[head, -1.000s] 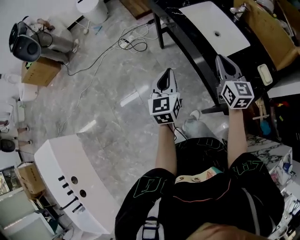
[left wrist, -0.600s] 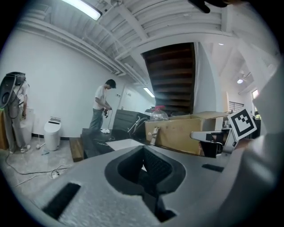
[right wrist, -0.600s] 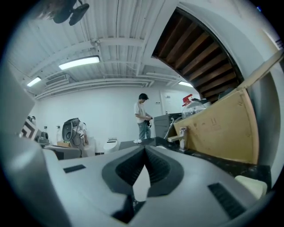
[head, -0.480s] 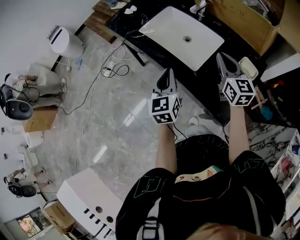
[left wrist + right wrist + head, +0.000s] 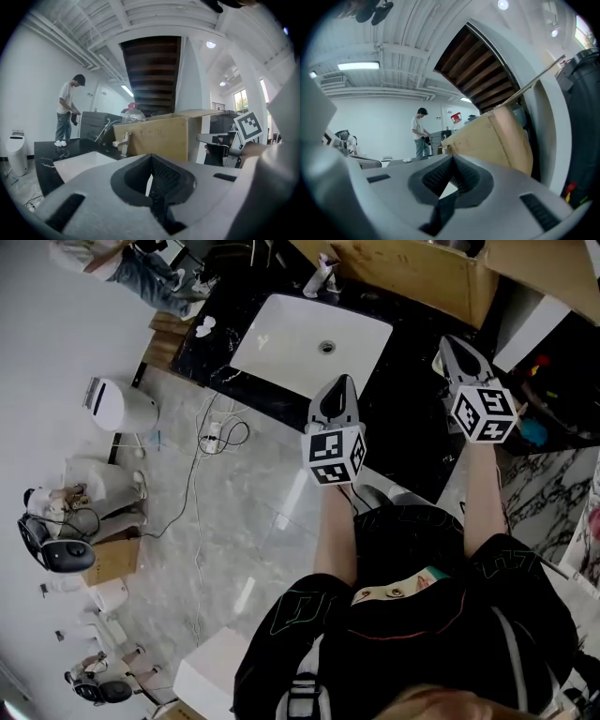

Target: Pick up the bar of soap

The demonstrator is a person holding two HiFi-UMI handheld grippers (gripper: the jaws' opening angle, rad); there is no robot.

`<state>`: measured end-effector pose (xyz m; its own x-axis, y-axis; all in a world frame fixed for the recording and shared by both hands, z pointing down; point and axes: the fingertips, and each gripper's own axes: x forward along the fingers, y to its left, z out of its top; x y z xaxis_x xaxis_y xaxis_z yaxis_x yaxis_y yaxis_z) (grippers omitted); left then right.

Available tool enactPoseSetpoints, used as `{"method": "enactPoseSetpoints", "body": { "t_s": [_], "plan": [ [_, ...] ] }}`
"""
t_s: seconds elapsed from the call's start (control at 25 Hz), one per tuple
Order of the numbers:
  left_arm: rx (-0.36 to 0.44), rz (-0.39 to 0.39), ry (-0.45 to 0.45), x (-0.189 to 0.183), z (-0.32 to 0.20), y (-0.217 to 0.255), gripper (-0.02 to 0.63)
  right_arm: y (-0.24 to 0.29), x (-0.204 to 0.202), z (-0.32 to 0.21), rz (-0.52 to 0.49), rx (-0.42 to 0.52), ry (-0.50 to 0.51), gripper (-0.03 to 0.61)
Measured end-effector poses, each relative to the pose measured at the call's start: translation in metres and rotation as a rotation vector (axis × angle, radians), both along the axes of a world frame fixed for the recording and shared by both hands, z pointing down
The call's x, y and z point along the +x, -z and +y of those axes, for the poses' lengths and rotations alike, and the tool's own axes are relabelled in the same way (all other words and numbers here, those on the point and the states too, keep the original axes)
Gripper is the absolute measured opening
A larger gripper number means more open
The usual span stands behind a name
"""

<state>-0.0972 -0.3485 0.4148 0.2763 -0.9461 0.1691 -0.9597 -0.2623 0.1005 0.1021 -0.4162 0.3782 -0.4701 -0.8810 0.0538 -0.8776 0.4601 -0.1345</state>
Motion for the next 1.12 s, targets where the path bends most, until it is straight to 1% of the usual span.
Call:
{"method": "enactPoseSetpoints", "body": {
  "t_s": [0.12, 0.2, 0.32, 0.44, 0.56, 0.6, 0.68, 0.72, 0.76, 0.92, 1.0, 1.12],
  "plan": [
    [0.018, -0.012, -0.059, 0.026, -0.017, 0.012, 0.008, 0.006, 0.027, -0.002, 0.006, 0.014, -0.047, 0.005],
    [0.015, -0.014, -0.102, 0.046, -0.023, 0.013, 0.008, 0.003, 0.046, -0.002, 0.004, 0.006, -0.079, 0.005],
    [-0.015, -0.006, -0.167, 0.073, -0.028, 0.001, 0.008, -0.011, 0.072, 0.000, -0.012, -0.026, -0.134, 0.005],
    [-0.054, -0.011, -0.215, 0.093, -0.034, -0.017, 0.008, -0.026, 0.087, 0.001, 0.000, -0.052, -0.166, 0.005],
    [-0.088, 0.037, -0.260, 0.108, -0.040, -0.032, 0.008, -0.038, 0.103, -0.001, 0.025, -0.076, -0.204, 0.005],
    [-0.095, 0.039, -0.269, 0.111, -0.044, -0.037, 0.008, -0.041, 0.108, -0.003, 0.036, -0.085, -0.215, 0.005],
    [-0.092, -0.006, -0.281, 0.115, -0.053, -0.042, 0.008, -0.043, 0.114, -0.007, 0.054, -0.103, -0.229, 0.005],
    [-0.086, -0.025, -0.289, 0.117, -0.058, -0.043, 0.008, -0.042, 0.115, -0.009, 0.064, -0.105, -0.232, 0.005],
    [-0.081, -0.025, -0.299, 0.121, -0.064, -0.042, 0.008, -0.041, 0.115, -0.012, 0.077, -0.105, -0.232, 0.006],
    [-0.096, 0.030, -0.349, 0.141, -0.078, -0.049, 0.008, -0.041, 0.115, -0.024, 0.146, -0.121, -0.215, 0.006],
    [-0.112, 0.048, -0.360, 0.145, -0.085, -0.055, 0.008, -0.044, 0.113, -0.032, 0.192, -0.136, -0.185, 0.006],
    [-0.131, 0.061, -0.368, 0.146, -0.093, -0.064, 0.008, -0.053, 0.107, -0.044, 0.283, -0.167, -0.101, 0.006]
  ]
}}
